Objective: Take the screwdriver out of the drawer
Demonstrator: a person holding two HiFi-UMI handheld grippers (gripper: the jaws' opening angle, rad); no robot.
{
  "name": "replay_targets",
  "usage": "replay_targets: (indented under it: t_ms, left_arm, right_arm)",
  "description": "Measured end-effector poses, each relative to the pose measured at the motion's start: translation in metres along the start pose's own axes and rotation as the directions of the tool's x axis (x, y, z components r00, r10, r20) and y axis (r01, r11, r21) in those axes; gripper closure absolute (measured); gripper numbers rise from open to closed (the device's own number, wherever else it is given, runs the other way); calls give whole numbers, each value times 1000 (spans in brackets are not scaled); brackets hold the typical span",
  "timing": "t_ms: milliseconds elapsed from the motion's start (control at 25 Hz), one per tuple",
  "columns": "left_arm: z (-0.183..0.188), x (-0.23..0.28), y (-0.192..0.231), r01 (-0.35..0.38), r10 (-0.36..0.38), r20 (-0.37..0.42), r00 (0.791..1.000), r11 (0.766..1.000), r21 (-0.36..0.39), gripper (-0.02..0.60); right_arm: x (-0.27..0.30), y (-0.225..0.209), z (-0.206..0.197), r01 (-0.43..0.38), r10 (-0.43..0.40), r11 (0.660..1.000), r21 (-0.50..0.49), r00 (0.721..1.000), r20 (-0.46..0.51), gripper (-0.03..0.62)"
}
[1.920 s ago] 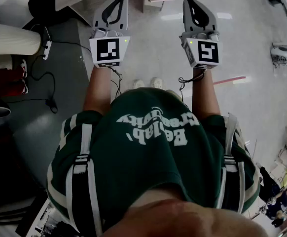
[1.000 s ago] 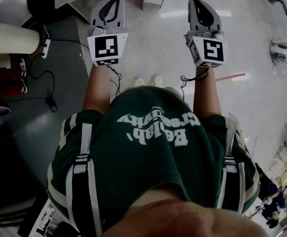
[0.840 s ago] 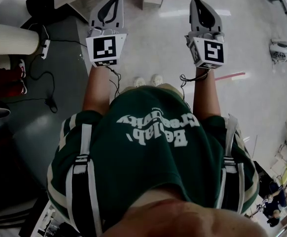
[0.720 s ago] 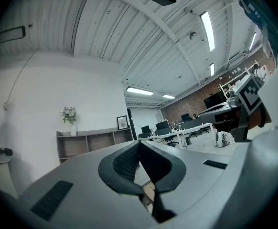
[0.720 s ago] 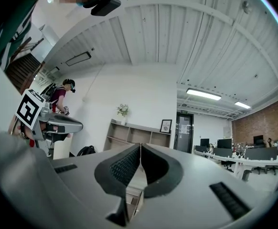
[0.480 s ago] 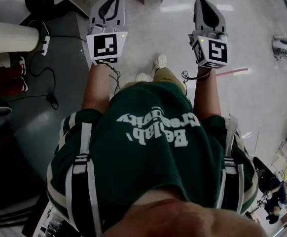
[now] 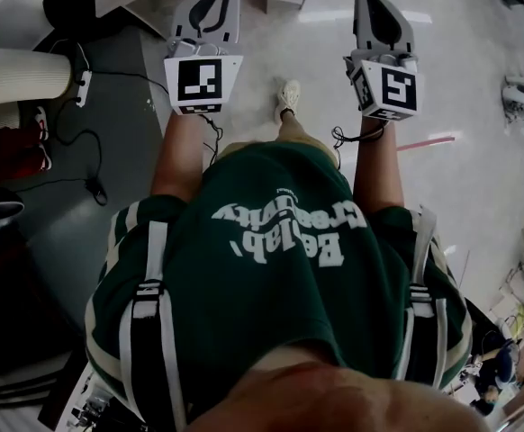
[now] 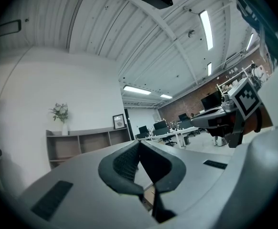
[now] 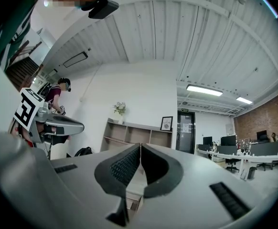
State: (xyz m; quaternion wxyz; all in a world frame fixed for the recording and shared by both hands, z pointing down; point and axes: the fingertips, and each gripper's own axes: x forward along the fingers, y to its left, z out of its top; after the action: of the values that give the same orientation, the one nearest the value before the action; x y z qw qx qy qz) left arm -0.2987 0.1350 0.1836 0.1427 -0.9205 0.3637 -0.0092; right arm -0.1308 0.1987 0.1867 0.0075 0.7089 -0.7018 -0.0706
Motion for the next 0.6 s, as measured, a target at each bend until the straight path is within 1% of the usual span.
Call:
replay_targets:
  t_ms: [120,200,320,520,600]
  left_arm:
    - [-2,37,11,-9,9,8,1000,1000,16,565]
    - [-6,62,19,-16,16,10,1000,999,31,565]
    - [-12,104,30,-24,23,7,1000,999,34,565]
    - [-19,176,44,-37,37,8,999,998,45,565]
    - [-24,204,43,-35,35,5,999,998,44,565]
  right_arm:
    - [39,-19,-1,-4,4,999,-45,1000,3,560]
    - [66,-30,-3,-5,5,999,-37,1000,0,560]
    - [105,-52,-8,-16,16,1000,-17,1000,-2,560]
    - [170,-90,-22,-66,66,997,-37,998,-4,560]
    - [191,-108,-27,-69,69,997,-28,998,-8,560]
